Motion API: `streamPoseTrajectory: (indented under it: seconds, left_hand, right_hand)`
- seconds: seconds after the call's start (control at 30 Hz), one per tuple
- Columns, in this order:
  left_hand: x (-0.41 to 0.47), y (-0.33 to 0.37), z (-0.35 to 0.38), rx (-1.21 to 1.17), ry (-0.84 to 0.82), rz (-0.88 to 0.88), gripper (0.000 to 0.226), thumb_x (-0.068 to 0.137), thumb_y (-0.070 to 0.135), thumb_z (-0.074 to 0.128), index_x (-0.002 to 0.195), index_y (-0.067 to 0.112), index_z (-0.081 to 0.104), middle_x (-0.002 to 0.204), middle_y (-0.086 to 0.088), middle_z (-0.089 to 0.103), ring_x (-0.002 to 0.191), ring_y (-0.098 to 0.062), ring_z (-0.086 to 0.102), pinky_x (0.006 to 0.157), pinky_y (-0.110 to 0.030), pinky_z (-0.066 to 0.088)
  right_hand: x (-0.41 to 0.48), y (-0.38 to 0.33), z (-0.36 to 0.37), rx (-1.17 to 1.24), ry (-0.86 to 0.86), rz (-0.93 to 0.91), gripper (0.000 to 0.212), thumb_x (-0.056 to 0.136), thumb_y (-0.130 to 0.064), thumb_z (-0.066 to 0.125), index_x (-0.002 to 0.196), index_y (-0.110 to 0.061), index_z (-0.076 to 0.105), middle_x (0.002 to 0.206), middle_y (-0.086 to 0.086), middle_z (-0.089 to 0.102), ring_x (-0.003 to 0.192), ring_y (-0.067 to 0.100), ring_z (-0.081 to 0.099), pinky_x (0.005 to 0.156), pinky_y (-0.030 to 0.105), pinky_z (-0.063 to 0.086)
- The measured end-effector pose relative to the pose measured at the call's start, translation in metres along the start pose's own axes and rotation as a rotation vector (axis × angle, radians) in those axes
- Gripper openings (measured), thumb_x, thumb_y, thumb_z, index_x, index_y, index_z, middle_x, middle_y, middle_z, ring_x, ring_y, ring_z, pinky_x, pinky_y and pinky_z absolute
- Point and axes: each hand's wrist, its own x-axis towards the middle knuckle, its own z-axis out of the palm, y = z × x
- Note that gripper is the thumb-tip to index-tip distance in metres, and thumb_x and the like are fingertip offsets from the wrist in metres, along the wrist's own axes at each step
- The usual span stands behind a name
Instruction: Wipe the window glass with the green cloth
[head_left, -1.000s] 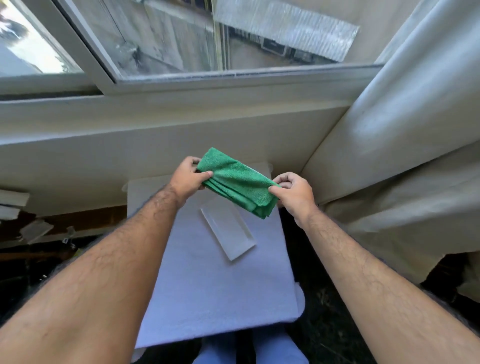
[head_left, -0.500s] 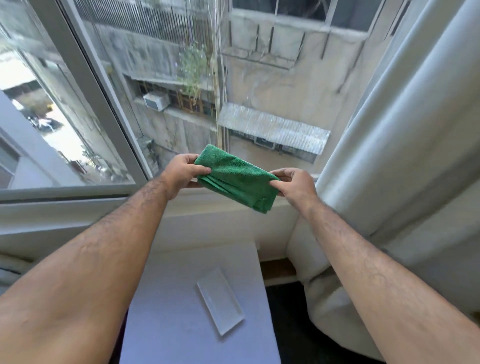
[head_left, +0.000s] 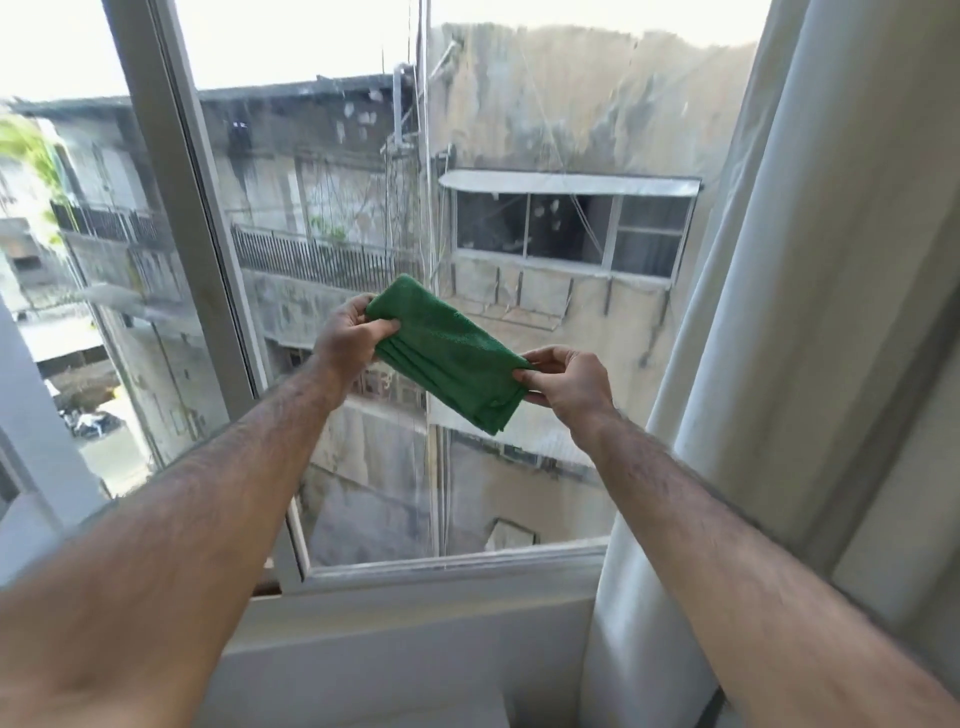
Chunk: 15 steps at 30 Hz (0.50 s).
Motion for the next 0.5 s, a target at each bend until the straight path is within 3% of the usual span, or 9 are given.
streamPoseTrajectory:
  seconds: [0.2,0.3,0.37,0.4,0.47,0.5]
  left_hand:
    - [0.027,0.074,-0.012,0.091,0.086,0.181,0.022,0.097,0.004,0.057,0.094,0.024,0.066,0.107,-0.014,0.066,0.107,-0.034,0.063,0.093,-0.047,0.058]
    - [0.047,0.112,-0.011,0.24,0.141,0.285,0.017,0.098,0.006,0.058,0.104,0.02,0.065,0.098,-0.003,0.063,0.099,-0.025,0.06,0.077,-0.033,0.055]
    - [0.06,0.14,-0.01,0.406,0.205,0.392,0.018,0.099,0.007,0.058,0.111,0.018,0.066,0.096,-0.003,0.064,0.083,-0.015,0.058,0.061,-0.02,0.044]
    - [0.065,0.153,-0.011,0.501,0.241,0.451,0.02,0.098,0.005,0.058,0.114,0.016,0.066,0.096,-0.005,0.065,0.078,-0.014,0.057,0.057,-0.018,0.041]
    - [0.072,0.171,-0.017,0.65,0.292,0.555,0.026,0.094,-0.002,0.057,0.115,0.012,0.067,0.097,-0.01,0.066,0.082,-0.02,0.057,0.06,-0.022,0.043]
    - [0.074,0.176,-0.021,0.7,0.317,0.593,0.029,0.092,-0.005,0.057,0.115,0.01,0.067,0.099,-0.013,0.068,0.087,-0.023,0.058,0.066,-0.028,0.046]
  right_hand:
    - [0.025,-0.067,0.01,0.004,0.004,-0.123,0.017,0.089,0.008,0.081,0.094,-0.006,0.073,0.089,0.007,0.076,0.086,0.022,0.075,0.062,0.017,0.065]
    - [0.039,-0.085,0.014,-0.103,0.007,-0.23,0.018,0.088,0.0,0.085,0.104,-0.002,0.076,0.089,0.007,0.078,0.087,0.026,0.077,0.064,0.02,0.067]
    - [0.05,-0.097,0.015,-0.274,0.01,-0.361,0.027,0.089,-0.016,0.088,0.109,-0.001,0.078,0.094,0.009,0.081,0.085,0.026,0.08,0.071,0.025,0.068]
    - [0.056,-0.102,0.014,-0.364,0.03,-0.442,0.032,0.089,-0.026,0.088,0.109,-0.003,0.079,0.094,0.007,0.081,0.082,0.022,0.079,0.071,0.019,0.065]
    - [0.068,-0.113,0.006,-0.482,0.162,-0.597,0.031,0.092,-0.037,0.084,0.104,-0.008,0.079,0.087,-0.002,0.077,0.073,0.012,0.073,0.065,0.005,0.052]
    - [0.075,-0.118,-0.002,-0.504,0.253,-0.657,0.027,0.095,-0.036,0.081,0.101,-0.01,0.079,0.086,-0.002,0.076,0.073,0.013,0.07,0.067,0.009,0.051]
